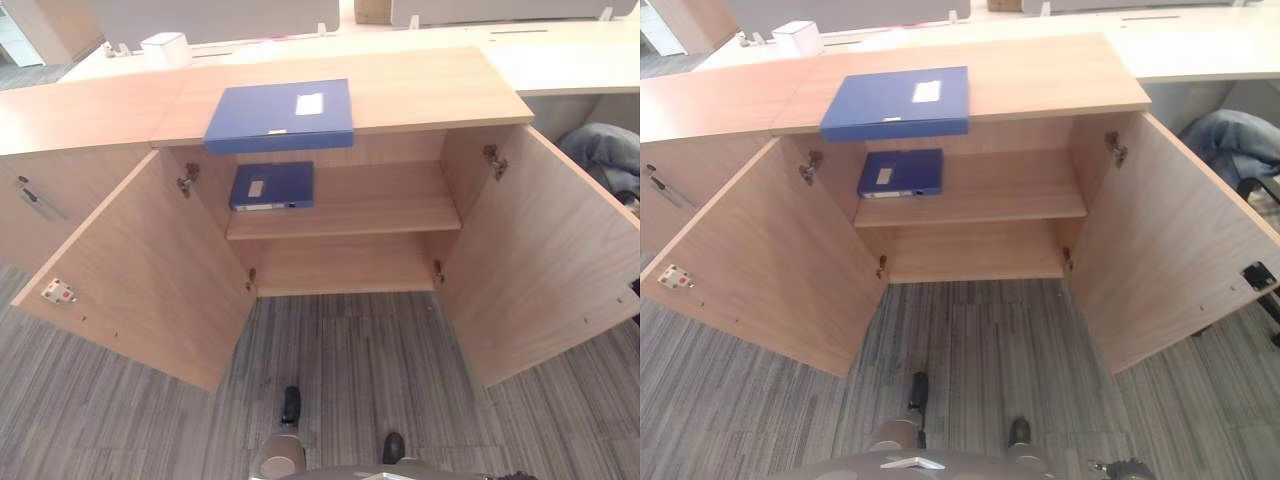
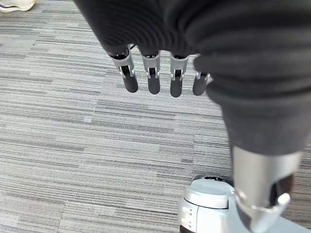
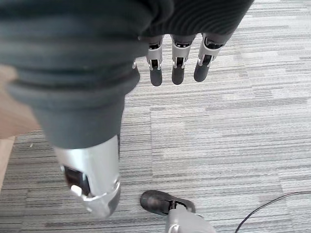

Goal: Put the empty folder in the office cabinet

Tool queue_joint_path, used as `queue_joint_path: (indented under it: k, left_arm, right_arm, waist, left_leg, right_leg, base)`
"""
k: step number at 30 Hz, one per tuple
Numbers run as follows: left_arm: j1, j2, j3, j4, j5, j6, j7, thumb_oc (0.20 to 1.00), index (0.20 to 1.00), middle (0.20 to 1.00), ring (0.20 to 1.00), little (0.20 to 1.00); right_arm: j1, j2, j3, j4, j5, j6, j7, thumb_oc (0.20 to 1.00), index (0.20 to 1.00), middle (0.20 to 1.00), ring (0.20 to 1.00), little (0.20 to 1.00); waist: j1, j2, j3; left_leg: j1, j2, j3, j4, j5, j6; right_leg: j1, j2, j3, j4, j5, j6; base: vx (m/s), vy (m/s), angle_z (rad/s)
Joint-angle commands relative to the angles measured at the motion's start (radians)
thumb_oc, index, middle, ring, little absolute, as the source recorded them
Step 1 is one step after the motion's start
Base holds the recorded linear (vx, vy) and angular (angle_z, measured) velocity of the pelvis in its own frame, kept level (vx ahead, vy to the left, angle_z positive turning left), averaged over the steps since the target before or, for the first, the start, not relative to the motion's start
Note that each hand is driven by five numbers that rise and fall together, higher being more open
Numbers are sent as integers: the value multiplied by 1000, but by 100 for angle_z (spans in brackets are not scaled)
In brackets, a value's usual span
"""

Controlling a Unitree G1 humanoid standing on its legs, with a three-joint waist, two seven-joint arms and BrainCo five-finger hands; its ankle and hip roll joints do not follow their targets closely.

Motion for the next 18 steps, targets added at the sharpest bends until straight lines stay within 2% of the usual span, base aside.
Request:
queue_joint_path:
  k: [1, 5, 8, 9, 10, 11, 12, 13, 14, 15, 16, 18]
  left_arm:
    - [39, 45, 1, 6, -12, -15, 15, 1000, 1000, 1000, 1000, 1000]
    - [88, 2, 25, 0, -52, -28, 31, 1000, 1000, 1000, 1000, 1000]
    - [93, 5, 29, 6, -44, -29, 30, 1000, 1000, 1000, 1000, 1000]
    - [93, 5, 29, 6, -44, -29, 30, 1000, 1000, 1000, 1000, 1000]
    - [81, 16, 37, 7, -42, -27, 34, 1000, 1000, 1000, 1000, 1000]
    - [81, 16, 37, 7, -42, -27, 34, 1000, 1000, 1000, 1000, 1000]
    - [70, 24, 33, 5, -36, -28, 37, 1000, 1000, 1000, 1000, 1000]
    - [69, 24, 33, 5, -36, -28, 37, 1000, 1000, 1000, 1000, 1000]
    - [59, 34, 31, 4, -37, -28, 37, 1000, 1000, 1000, 1000, 1000]
    - [58, 35, 31, 4, -37, -28, 37, 1000, 1000, 1000, 1000, 1000]
    - [41, 50, 33, -3, -55, -27, 41, 1000, 1000, 1000, 1000, 1000]
    - [26, 61, 35, -8, -71, -31, 47, 1000, 1000, 1000, 1000, 1000]
  right_arm:
    - [25, -17, -5, 22, -4, -2, -9, 1000, 1000, 1000, 1000, 1000]
    - [32, 5, -25, 32, 13, 5, -4, 1000, 1000, 1000, 1000, 1000]
    - [34, 22, -33, 31, 18, 7, 2, 1000, 1000, 1000, 1000, 1000]
    - [34, 23, -33, 31, 18, 7, 2, 1000, 1000, 1000, 1000, 1000]
    - [25, 23, -39, 24, 26, 6, 3, 1000, 1000, 1000, 1000, 1000]
    - [25, 23, -39, 24, 26, 6, 3, 1000, 1000, 1000, 1000, 1000]
    - [15, 24, -40, 11, 35, 2, 0, 1000, 1000, 1000, 1000, 1000]
    - [15, 24, -40, 11, 35, 2, -1, 1000, 1000, 1000, 1000, 1000]
    - [13, 30, -34, 2, 42, -2, -5, 1000, 1000, 1000, 1000, 1000]
    - [13, 30, -34, 2, 43, -2, -5, 1000, 1000, 1000, 1000, 1000]
    - [5, 36, -25, -9, 51, -5, -9, 1000, 1000, 1000, 1000, 1000]
    - [1, 39, -21, -6, 58, -4, -13, 1000, 1000, 1000, 1000, 1000]
  waist:
    - [5, 21, -51]
    - [26, 2, -80]
    - [31, -16, -97]
    - [32, -17, -97]
    - [30, -19, -93]
    - [32, -21, -93]
    - [24, -26, -80]
    - [25, -27, -80]
    - [18, -32, -70]
    - [17, -33, -71]
    - [-1, -25, -53]
    - [-20, -14, -30]
  left_leg:
    - [-67, 1, -17, -3, 76, 35]
    - [-47, -59, -16, 17, 48, 66]
    - [-26, -114, -8, 26, 6, 111]
    - [-26, -115, -7, 26, 6, 112]
    - [9, -146, -4, 17, -18, 140]
    - [9, -147, -2, 17, -17, 141]
    - [47, -179, 3, -3, -35, 163]
    - [46, -181, 4, -3, -35, 164]
    - [72, -194, 6, -19, -58, 174]
    - [71, -195, 5, -18, -58, 174]
    - [76, -185, -10, -22, -65, 176]
    - [82, -169, -31, -22, -65, 172]
  right_leg:
    - [161, 8, -43, 59, -163, 105]
    - [172, -64, -44, 73, -156, 142]
    - [151, -125, -37, 148, -145, 169]
    - [150, -127, -36, 151, -147, 170]
    - [92, -173, -36, 263, -94, 184]
    - [89, -175, -33, 268, -96, 186]
    - [21, -228, -40, 384, 21, 184]
    - [19, -230, -38, 386, 20, 185]
    - [-33, -279, -83, 431, 102, 167]
    - [-33, -280, -83, 431, 102, 168]
    - [-97, -273, -87, 404, 125, 152]
    - [-147, -233, -60, 340, 95, 147]
  base:
    - [215, 215, -64]
    - [200, 220, -42]
    - [186, 211, -17]
    - [139, 254, 6]
    - [72, 162, 11]
    - [129, 333, 11]
    - [58, 181, 5]
    - [127, 286, 2]
    - [69, 115, 5]
    - [119, 118, -5]
    - [80, -12, -9]
    - [116, -54, 5]
